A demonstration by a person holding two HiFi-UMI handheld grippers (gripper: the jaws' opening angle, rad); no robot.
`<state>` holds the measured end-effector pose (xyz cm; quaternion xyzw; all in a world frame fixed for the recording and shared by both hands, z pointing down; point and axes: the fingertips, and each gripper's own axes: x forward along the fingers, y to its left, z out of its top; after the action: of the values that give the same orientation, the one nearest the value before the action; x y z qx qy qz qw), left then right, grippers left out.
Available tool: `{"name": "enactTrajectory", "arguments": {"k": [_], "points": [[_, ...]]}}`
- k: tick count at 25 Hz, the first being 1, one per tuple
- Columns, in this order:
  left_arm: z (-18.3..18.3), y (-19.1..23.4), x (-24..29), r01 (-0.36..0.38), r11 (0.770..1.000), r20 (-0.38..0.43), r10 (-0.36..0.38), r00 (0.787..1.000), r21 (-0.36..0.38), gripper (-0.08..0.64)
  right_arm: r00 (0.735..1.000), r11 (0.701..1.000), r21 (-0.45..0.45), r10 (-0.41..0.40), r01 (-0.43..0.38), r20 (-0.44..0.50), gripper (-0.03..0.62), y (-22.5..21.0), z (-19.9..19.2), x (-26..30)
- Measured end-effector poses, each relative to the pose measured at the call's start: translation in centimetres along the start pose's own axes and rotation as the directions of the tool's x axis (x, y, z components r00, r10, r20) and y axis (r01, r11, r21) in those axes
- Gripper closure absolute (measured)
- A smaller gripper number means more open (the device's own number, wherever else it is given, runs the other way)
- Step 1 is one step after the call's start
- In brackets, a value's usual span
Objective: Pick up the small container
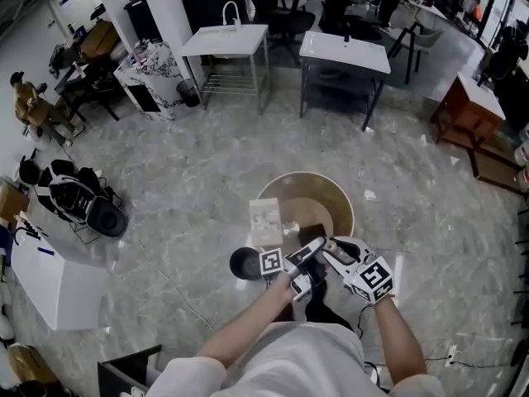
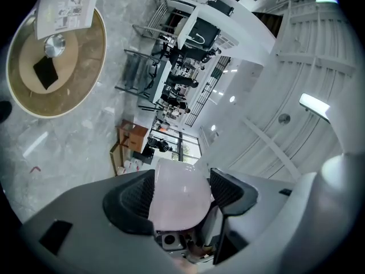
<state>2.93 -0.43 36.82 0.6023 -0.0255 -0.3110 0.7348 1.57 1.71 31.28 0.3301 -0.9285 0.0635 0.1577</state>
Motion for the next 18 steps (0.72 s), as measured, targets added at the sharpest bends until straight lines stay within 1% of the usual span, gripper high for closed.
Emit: {"name": "enactTrajectory", "arguments": {"k": [4, 9, 13, 18], "points": [[-1.3, -0.5, -0.7, -0.006, 1.0, -0.008, 0.006, 1.0, -0.011, 0.244, 1.0, 1.0, -0.003, -0.012, 0.012, 0.007, 0.442, 1.3, 0.3, -0.7], [-2.4, -1.1, -0.8, -0.009, 1.0, -0.005, 0.009, 1.0, 0.018, 0.244, 0.999, 1.0, 0.003, -0.03, 0.03, 0.024, 0.442, 2.0, 0.6, -1.8], [-3.6, -1.0, -0.3, 0.003, 1.0, -0.005, -0.003, 1.0, 0.02, 0.244, 0.999, 1.0, 0.002, -0.03, 0.03, 0.028, 0.442, 2.1, 0.6, -3.1], [-5.0, -1.5, 0.1, 0.014, 1.0, 0.015, -0.014, 1.0, 0.011, 0.245, 0.999, 1.0, -0.003, -0.021, 0.021, 0.026, 0.442, 2.3, 1.0, -4.4]]}}
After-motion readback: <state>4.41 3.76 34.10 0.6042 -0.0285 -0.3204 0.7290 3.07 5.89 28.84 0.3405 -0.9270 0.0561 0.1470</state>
